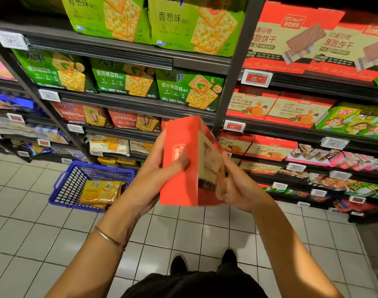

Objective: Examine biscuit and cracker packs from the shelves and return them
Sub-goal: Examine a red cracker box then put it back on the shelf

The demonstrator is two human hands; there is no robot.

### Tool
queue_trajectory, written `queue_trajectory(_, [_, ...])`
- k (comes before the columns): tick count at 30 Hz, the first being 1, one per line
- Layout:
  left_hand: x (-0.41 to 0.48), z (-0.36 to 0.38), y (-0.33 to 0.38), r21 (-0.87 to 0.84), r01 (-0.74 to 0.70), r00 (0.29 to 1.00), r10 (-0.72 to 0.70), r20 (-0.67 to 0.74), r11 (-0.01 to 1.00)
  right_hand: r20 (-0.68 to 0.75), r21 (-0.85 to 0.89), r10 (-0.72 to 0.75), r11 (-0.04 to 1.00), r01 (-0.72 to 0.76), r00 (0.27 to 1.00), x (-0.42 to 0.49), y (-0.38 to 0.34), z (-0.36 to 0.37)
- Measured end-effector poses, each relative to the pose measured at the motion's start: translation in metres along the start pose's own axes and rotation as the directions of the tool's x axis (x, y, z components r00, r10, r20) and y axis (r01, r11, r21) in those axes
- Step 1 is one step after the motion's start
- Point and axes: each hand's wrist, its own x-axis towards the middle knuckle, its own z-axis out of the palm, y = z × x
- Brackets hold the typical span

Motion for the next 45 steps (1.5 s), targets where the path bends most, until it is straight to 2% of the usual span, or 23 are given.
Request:
queue_trajectory(3, [-0.001, -0.001, -0.002, 0.185, 0.044, 0.983, -0.076, 0.165, 0.982, -0.053, -0.046, -0.044, 0.998, 0.042, 0.998, 0.003, -0.001, 0.003])
queue_trajectory(6, [-0.005, -0.006, -0.008, 0.342, -0.016, 0.956, -0.086, 0.280, 0.940, -0.133, 0.009, -0.175, 0.984, 0.178, 0.975, 0.004, -0.013, 0.008])
queue_trajectory(8, [-0.007, -0.008, -0.012, 0.383, -0.076, 0.936, -0.067, 0.346, 0.921, -0.182, 0.082, -0.256, 0.958, 0.274, 0.949, 0.005, -0.022, 0.009])
queue_trajectory(11, [-0.007, -0.009, -0.018, 0.346, -0.143, 0.894, -0.029, 0.447, 0.927, -0.228, 0.123, -0.365, 0.909, 0.398, 0.903, 0.002, -0.032, 0.009])
queue_trajectory(18, [-0.002, -0.020, -0.021, 0.344, -0.178, 0.889, 0.001, 0.458, 0.922, -0.227, 0.105, -0.471, 0.859, 0.502, 0.853, -0.004, -0.037, 0.007])
queue_trajectory(21, [0.001, -0.029, -0.027, 0.377, -0.197, 0.924, 0.043, 0.379, 0.905, -0.220, 0.040, -0.514, 0.844, 0.534, 0.829, -0.008, -0.043, 0.005])
queue_trajectory(23, [-0.001, -0.036, -0.033, 0.309, -0.137, 0.972, 0.069, 0.223, 0.941, -0.193, -0.077, -0.537, 0.843, 0.533, 0.821, -0.008, -0.047, 0.006])
queue_trajectory(24, [-0.003, -0.038, -0.035, 0.221, -0.121, 0.984, 0.088, 0.154, 0.968, -0.179, -0.148, -0.544, 0.839, 0.524, 0.820, -0.009, -0.049, 0.007])
queue_trajectory(25, [-0.006, -0.040, -0.035, 0.100, -0.112, 0.988, 0.100, 0.118, 0.989, -0.166, -0.194, -0.552, 0.831, 0.522, 0.817, -0.010, -0.049, 0.007])
queue_trajectory(27, [-0.007, -0.045, -0.033, -0.171, -0.032, 0.987, 0.058, 0.149, 0.985, -0.128, -0.240, -0.568, 0.813, 0.530, 0.813, -0.013, -0.048, -0.002])
queue_trajectory(28, [-0.007, -0.047, -0.029, -0.303, 0.025, 0.988, 0.023, 0.155, 0.953, -0.090, -0.224, -0.558, 0.818, 0.529, 0.825, -0.015, -0.049, -0.007])
queue_trajectory(30, [-0.008, -0.049, -0.023, -0.558, 0.154, 0.963, 0.003, 0.270, 0.815, 0.010, -0.161, -0.527, 0.838, 0.521, 0.850, -0.025, -0.060, -0.006])
queue_trajectory(31, [-0.009, -0.048, -0.017, -0.612, 0.154, 0.965, 0.016, 0.263, 0.776, 0.072, -0.159, -0.500, 0.848, 0.505, 0.863, -0.033, -0.067, -0.004])
queue_trajectory(32, [-0.008, -0.047, -0.013, -0.641, 0.164, 0.971, -0.008, 0.239, 0.750, 0.141, -0.187, -0.470, 0.852, 0.490, 0.871, -0.043, -0.071, -0.004])
queue_trajectory(33, [-0.008, -0.046, -0.013, -0.625, 0.174, 0.977, -0.054, 0.206, 0.761, 0.096, -0.198, -0.433, 0.874, 0.443, 0.896, -0.042, -0.076, -0.004])
queue_trajectory(35, [-0.007, -0.045, -0.017, -0.584, 0.174, 0.985, -0.141, 0.102, 0.793, 0.057, -0.047, -0.402, 0.913, 0.405, 0.914, -0.031, -0.075, -0.002])
queue_trajectory(36, [-0.005, -0.047, -0.022, -0.622, 0.179, 0.982, -0.176, 0.067, 0.762, 0.065, 0.067, -0.418, 0.908, 0.414, 0.906, -0.033, -0.068, -0.003])
queue_trajectory(37, [-0.002, -0.049, -0.026, -0.672, 0.202, 0.974, -0.216, 0.064, 0.713, 0.090, 0.156, -0.402, 0.909, 0.386, 0.911, -0.033, -0.060, -0.005])
queue_trajectory(40, [0.003, -0.054, -0.038, -0.721, 0.285, 0.937, -0.343, 0.070, 0.631, 0.104, 0.216, -0.350, 0.922, 0.322, 0.931, -0.036, -0.047, -0.006])
queue_trajectory(43, [0.009, -0.053, -0.046, -0.691, 0.323, 0.937, -0.322, 0.136, 0.647, 0.074, 0.292, -0.269, 0.926, 0.237, 0.960, -0.031, -0.048, -0.004])
queue_trajectory(45, [0.014, -0.046, -0.046, -0.656, 0.360, 0.926, -0.338, 0.167, 0.664, 0.024, 0.314, -0.250, 0.921, 0.230, 0.968, -0.024, -0.042, -0.005])
